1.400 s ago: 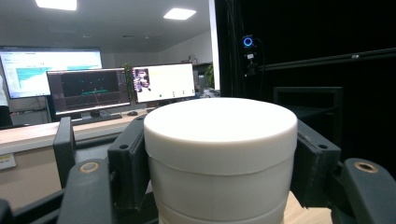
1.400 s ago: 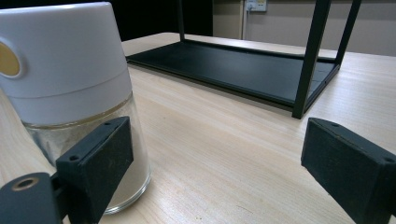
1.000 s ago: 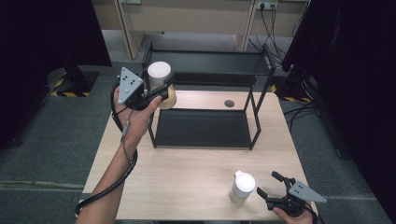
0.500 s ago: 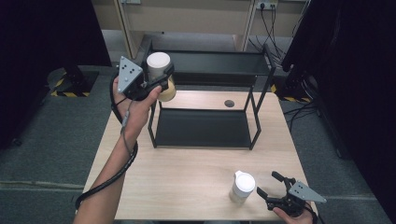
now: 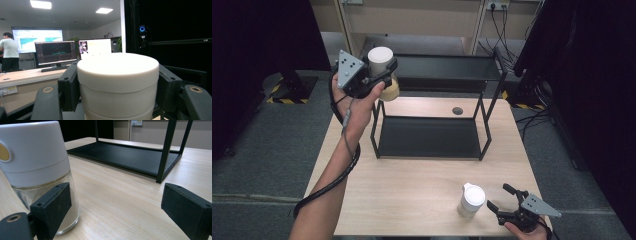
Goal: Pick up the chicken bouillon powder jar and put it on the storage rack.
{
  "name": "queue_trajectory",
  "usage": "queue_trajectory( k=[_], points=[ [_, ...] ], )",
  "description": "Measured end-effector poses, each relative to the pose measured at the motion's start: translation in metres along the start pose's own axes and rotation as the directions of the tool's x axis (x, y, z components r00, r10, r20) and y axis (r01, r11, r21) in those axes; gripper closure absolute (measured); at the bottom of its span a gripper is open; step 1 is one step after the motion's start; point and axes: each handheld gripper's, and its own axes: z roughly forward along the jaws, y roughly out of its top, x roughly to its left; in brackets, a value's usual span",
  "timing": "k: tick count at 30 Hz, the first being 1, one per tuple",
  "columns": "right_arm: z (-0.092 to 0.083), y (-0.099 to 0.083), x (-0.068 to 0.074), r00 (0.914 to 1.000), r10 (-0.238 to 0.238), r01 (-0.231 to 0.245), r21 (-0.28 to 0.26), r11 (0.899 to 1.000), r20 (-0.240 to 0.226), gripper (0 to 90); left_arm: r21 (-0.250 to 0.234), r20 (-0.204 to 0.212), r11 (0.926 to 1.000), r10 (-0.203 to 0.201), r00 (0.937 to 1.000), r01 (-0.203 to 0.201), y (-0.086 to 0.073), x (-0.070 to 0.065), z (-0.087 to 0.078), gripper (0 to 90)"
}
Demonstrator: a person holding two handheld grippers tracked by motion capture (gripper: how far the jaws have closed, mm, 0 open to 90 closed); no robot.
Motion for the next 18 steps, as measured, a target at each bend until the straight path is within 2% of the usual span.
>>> queue_trajectory(
  k=[18],
  points=[
    [0.000, 0.001, 0.000, 1.0000, -0.002, 0.002, 0.005, 1.000, -0.002, 9.5, 0.007, -0.023, 1.0000, 0.001, 0.9997, 0.000, 0.013, 0.002, 0.015, 33.5]
  ],
)
